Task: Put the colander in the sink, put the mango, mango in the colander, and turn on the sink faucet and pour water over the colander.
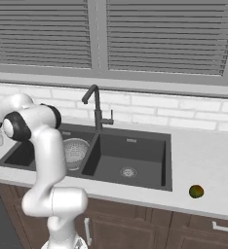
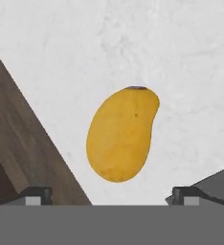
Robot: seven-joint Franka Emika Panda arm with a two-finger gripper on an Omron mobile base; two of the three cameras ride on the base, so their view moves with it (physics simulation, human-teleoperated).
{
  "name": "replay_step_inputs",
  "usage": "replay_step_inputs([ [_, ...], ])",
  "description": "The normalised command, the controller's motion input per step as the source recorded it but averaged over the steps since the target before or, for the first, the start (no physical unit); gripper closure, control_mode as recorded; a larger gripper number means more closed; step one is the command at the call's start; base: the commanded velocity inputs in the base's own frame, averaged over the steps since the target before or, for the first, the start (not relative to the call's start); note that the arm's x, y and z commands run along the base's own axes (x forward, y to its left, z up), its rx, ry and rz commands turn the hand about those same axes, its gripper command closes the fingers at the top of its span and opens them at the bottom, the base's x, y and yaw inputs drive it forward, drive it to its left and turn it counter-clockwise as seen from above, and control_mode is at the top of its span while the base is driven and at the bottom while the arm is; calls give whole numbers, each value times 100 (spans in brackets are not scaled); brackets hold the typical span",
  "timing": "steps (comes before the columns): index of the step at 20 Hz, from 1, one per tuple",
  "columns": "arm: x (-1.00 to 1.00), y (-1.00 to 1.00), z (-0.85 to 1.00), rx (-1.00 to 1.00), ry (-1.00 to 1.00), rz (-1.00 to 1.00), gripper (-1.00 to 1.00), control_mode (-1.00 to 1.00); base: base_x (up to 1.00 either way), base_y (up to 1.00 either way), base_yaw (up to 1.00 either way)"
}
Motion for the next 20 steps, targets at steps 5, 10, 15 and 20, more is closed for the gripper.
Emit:
replay_step_inputs([
  [5, 6, 24, -23, 0, 0, 8, -100, -100, 0, 0, 0],
  [10, 0, 8, -30, 0, 1, 2, -100, -100, 0, 0, 0],
  [15, -14, -8, -33, 1, 0, 0, -100, -100, 0, 0, 0],
  [20, -17, -6, -35, 1, 0, 0, -100, -100, 0, 0, 0],
])
